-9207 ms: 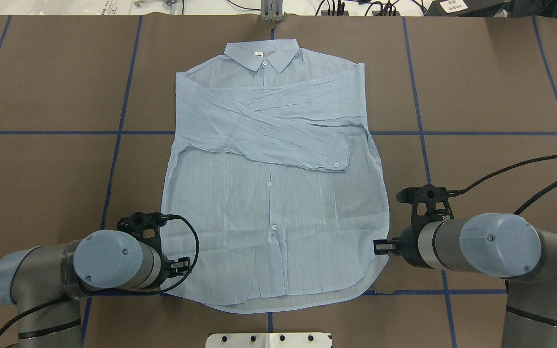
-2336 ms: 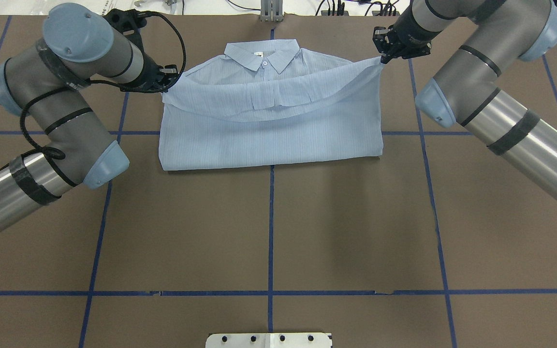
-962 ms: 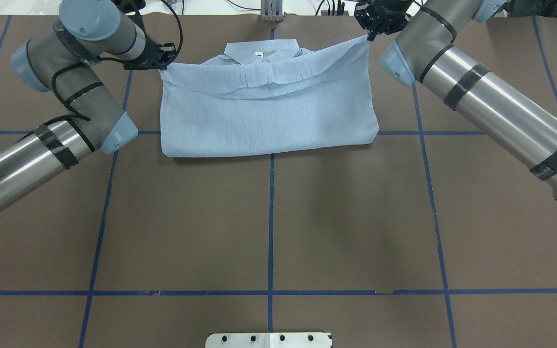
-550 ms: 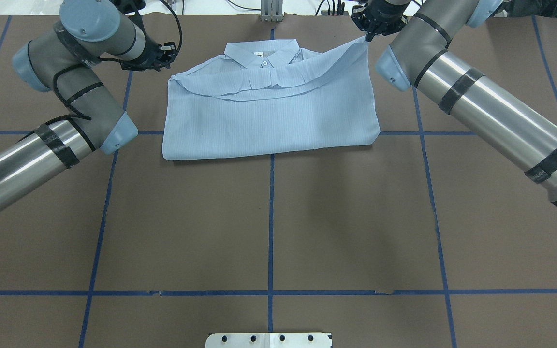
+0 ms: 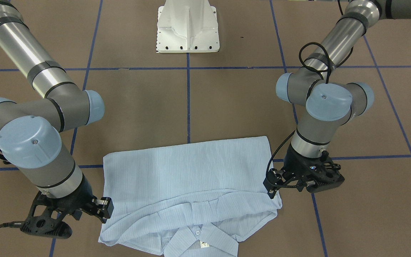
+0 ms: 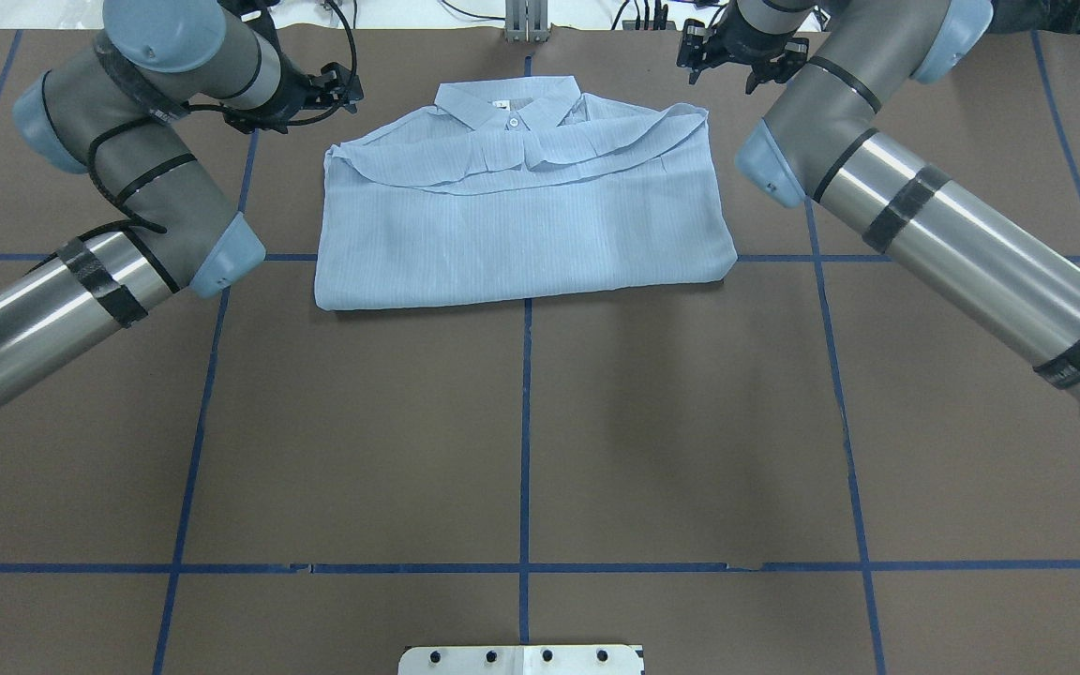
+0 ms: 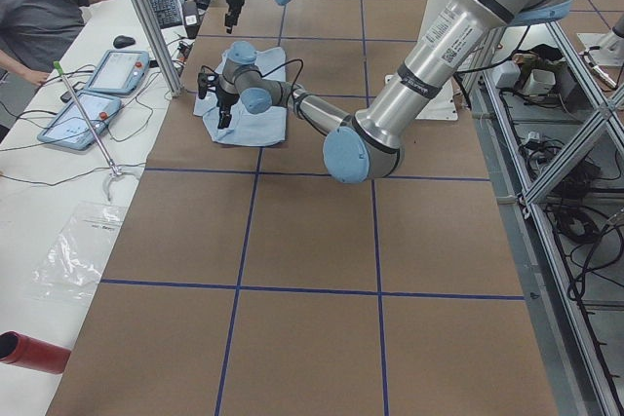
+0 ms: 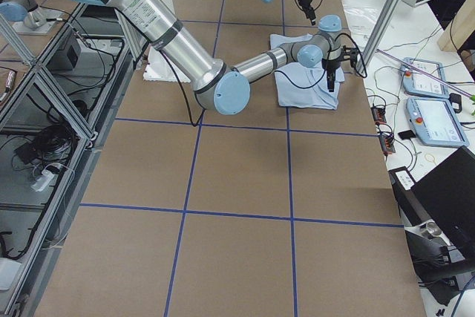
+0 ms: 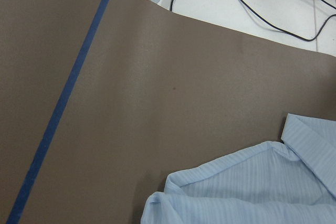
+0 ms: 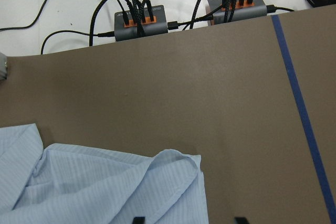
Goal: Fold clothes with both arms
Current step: 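Move the right gripper to the folded shirt's side edge and grasp it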
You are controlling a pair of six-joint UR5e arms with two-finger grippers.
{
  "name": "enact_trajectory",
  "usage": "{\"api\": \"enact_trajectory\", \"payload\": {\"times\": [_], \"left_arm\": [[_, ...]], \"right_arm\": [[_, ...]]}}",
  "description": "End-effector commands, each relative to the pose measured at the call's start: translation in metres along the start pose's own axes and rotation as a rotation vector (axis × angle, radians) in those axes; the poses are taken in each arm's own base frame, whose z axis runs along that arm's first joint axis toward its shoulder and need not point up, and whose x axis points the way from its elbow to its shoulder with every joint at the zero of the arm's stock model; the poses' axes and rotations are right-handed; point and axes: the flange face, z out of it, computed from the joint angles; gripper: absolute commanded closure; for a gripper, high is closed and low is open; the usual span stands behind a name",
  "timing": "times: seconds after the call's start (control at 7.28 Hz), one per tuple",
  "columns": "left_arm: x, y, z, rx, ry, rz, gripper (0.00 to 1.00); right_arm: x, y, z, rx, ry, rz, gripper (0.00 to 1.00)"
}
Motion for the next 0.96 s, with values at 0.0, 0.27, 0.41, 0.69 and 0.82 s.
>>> {"api": "enact_trajectory", "payload": {"times": [0.0, 0.27, 0.41, 0.69, 0.82], "left_arm": [[-0.007, 0.014, -0.032, -0.021, 0.031, 0.003, 0.0], [-0.006, 0.019, -0.042, -0.025, 0.026, 0.002, 0.0], [-0.006, 0.02, -0.041, -0.027, 0.025, 0.002, 0.0], [-0.006, 0.02, -0.041, -0.027, 0.025, 0.002, 0.0], [-0.007, 0.02, -0.041, -0.027, 0.024, 0.003, 0.0]], "right_arm": [[0.014, 0.087, 0.014, -0.052, -0.038, -0.071, 0.0], [0.052, 0.142, 0.027, -0.093, -0.024, -0.083, 0.0], [0.075, 0.15, 0.04, -0.112, 0.006, -0.083, 0.0], [0.063, 0.172, 0.053, -0.141, 0.006, -0.112, 0.02], [0.054, 0.177, 0.054, -0.145, 0.0, -0.124, 0.04]]}}
